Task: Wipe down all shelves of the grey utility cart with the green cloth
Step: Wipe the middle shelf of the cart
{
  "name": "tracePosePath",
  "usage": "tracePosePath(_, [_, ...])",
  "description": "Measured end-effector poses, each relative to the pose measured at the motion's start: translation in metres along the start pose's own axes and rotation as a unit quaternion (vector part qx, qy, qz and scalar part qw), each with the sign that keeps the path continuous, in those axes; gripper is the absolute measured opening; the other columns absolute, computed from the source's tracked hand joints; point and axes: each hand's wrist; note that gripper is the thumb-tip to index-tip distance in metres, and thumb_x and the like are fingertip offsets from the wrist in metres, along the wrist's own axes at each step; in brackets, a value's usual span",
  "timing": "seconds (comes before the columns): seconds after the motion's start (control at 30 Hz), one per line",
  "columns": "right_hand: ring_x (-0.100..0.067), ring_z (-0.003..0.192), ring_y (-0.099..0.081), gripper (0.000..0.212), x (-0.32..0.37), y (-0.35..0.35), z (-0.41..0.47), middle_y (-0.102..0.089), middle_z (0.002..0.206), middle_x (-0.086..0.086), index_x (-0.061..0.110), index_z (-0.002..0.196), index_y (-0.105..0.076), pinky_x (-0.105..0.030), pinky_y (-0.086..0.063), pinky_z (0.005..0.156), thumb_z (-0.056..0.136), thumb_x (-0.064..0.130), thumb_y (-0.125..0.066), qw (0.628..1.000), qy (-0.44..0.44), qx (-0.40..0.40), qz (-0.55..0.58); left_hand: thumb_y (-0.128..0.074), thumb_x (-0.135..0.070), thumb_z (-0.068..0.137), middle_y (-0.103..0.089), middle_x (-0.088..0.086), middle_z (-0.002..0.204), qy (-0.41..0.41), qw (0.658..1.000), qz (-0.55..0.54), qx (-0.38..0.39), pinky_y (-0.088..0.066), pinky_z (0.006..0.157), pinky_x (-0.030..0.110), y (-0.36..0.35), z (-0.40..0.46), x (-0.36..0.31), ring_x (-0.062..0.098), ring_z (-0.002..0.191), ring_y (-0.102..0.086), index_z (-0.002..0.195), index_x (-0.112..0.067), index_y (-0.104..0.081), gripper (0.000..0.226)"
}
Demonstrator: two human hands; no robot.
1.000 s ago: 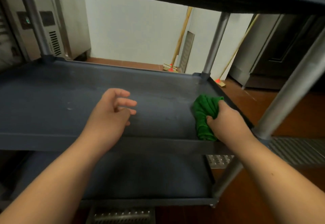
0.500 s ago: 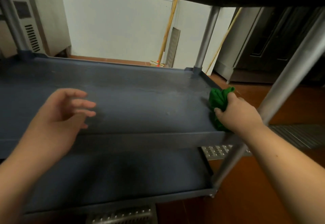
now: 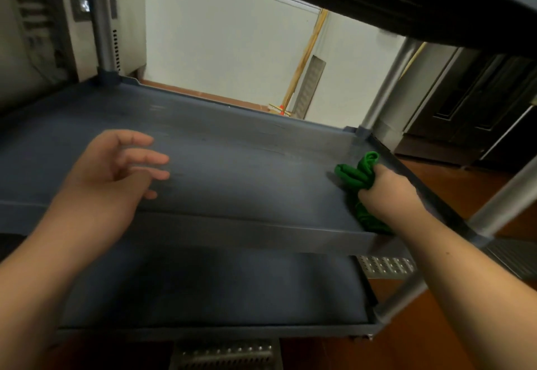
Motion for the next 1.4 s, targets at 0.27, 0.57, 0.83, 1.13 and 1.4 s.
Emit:
tracePosePath(0.27, [-0.038,0.097,-0.061,0.031,0.076,-0.007,-0.019,-0.065,0.104,-0.016,0.014,0.115,-0.053,-0.032,-0.04,0.07,0.086,0.024,-0.061,0.998,0.03,0.012,0.058,-0.041,0.017,0.088,-0.067,-0.002,0.089,0.014,1.0,0.017,-0.013,-0.053,0.055,0.018,0.043,0.007,0.001,0.003,0.071,-0.068,0.092,-0.036,-0.052,0.053])
tracePosePath(0.57, [-0.032,0.08,-0.054,0.03,0.181,-0.018,-0.048,-0.054,0.085,-0.005,0.014,0.113,-0.052,-0.03,-0.039,0.067,0.087,0.025,-0.06,0.99,0.088,0.027,0.105,-0.041,0.017,0.088,-0.066,0.01,0.098,0.009,1.0,-0.006,-0.024,-0.049,0.066,0.034,0.081,0.001,-0.012,0.02,0.084,-0.066,0.104,-0.02,-0.051,0.042])
tracePosePath(0.83, [-0.026,0.076,-0.049,0.031,0.257,-0.022,-0.069,-0.059,0.089,-0.006,0.016,0.116,-0.051,-0.03,-0.039,0.066,0.088,0.026,-0.058,0.982,0.137,0.046,0.118,-0.051,-0.009,0.077,-0.067,0.002,0.093,0.021,0.999,0.015,-0.033,-0.051,0.079,0.048,0.114,-0.006,-0.015,0.018,0.081,-0.068,0.098,-0.034,-0.051,0.034])
tracePosePath(1.13, [-0.026,0.077,-0.051,0.037,0.347,-0.027,-0.099,-0.057,0.092,-0.005,0.015,0.123,-0.049,-0.032,-0.043,0.067,0.089,0.026,-0.058,0.967,0.201,0.078,0.138,-0.048,0.004,0.08,-0.067,0.003,0.094,0.012,0.997,-0.002,-0.082,-0.052,0.077,0.039,0.152,-0.005,-0.021,0.015,0.08,-0.069,0.097,-0.033,-0.052,0.042])
tracePosePath(1.4, [-0.033,0.096,-0.061,0.035,0.429,-0.029,-0.132,-0.061,0.105,-0.011,0.016,0.12,-0.049,-0.04,-0.054,0.08,0.088,0.026,-0.059,0.943,0.245,0.104,0.201,-0.045,0.008,0.077,-0.069,0.003,0.087,0.024,0.991,0.012,-0.128,-0.049,0.071,0.035,0.185,-0.007,-0.021,0.016,0.075,-0.069,0.094,-0.03,-0.055,0.043])
Point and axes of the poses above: each hand's wrist, its own z-axis towards the middle knuckle, its own y-axis out of the back of the hand, x = y × z
